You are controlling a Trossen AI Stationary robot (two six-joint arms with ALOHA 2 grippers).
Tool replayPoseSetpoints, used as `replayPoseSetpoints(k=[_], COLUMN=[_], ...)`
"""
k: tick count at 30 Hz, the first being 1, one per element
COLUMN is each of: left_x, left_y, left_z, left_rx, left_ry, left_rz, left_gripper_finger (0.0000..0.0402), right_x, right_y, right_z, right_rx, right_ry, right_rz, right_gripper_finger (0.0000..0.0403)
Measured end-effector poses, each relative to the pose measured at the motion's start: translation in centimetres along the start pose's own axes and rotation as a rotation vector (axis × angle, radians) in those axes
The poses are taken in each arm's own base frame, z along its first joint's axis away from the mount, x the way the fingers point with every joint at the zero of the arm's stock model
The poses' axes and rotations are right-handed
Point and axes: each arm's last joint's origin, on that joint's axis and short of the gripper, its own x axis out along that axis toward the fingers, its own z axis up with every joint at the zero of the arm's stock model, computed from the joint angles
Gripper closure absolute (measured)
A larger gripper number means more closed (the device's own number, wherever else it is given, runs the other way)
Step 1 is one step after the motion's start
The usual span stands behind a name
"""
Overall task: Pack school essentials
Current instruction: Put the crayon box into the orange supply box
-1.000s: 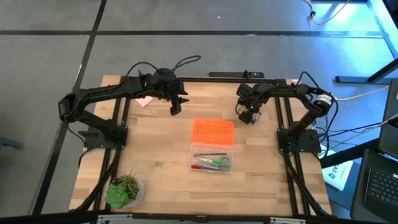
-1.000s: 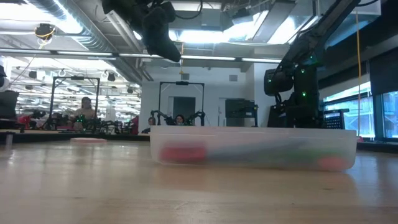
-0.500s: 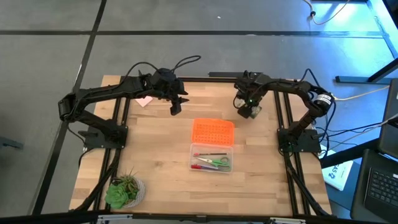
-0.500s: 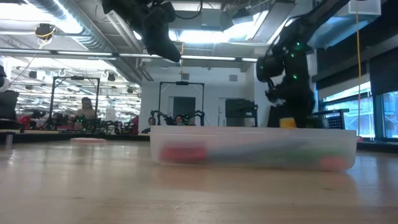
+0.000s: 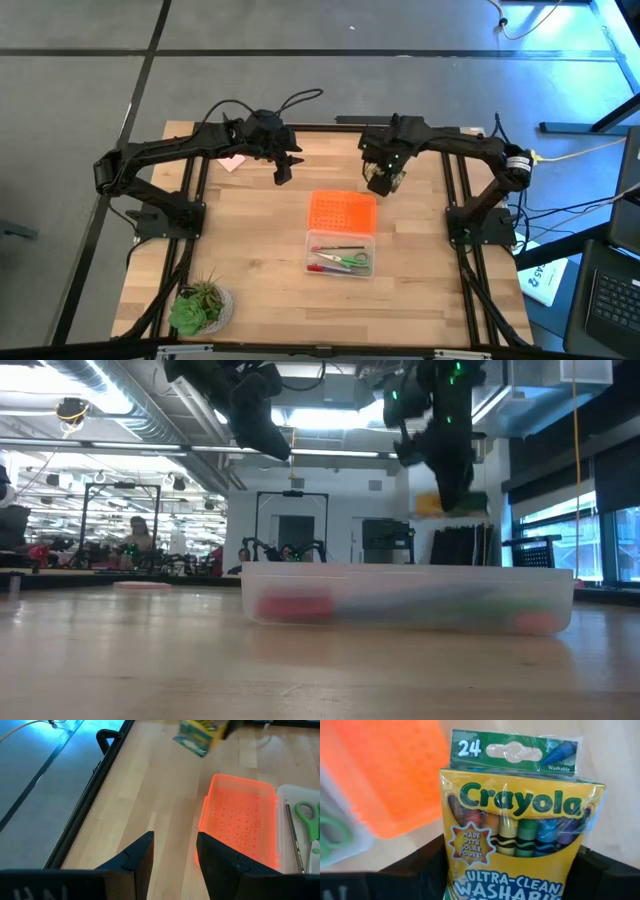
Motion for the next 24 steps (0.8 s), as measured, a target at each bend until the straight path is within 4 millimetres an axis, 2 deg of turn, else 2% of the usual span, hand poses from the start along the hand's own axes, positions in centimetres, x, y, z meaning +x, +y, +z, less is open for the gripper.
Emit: replayPoseSetpoints(k=[6, 13, 20, 24], left_x=[0.0, 0.0, 0.1, -0.4], left_y=[0.0, -0.3, -2.7, -4.6], left_z=[0.0, 0.1, 0.2, 0.5], left_rx=[0.0, 0.011, 0.084, 0.126], left_ry=[0.0, -0.007, -0.011, -0.032], left_rz=[0.0, -0.041, -0.137, -0.218], left_gripper_finger=[0.026, 0.026, 0.026, 0.026], right_x=[-2.1, -2.4, -2.6, -1.4], right_y=[4.8, 10.1, 14.7, 16.9], right_z=[-0.2, -1.9, -2.1, -1.7], right_rx=[-0.03, -0.09, -0.118, -0.22], right_ry=[-0.061, -0.093, -0.251, -0.289], right_rz=[0.031, 0.072, 0.189, 0.211], right_gripper_finger=[0.0123, 0.0123, 0.0123, 0.0123])
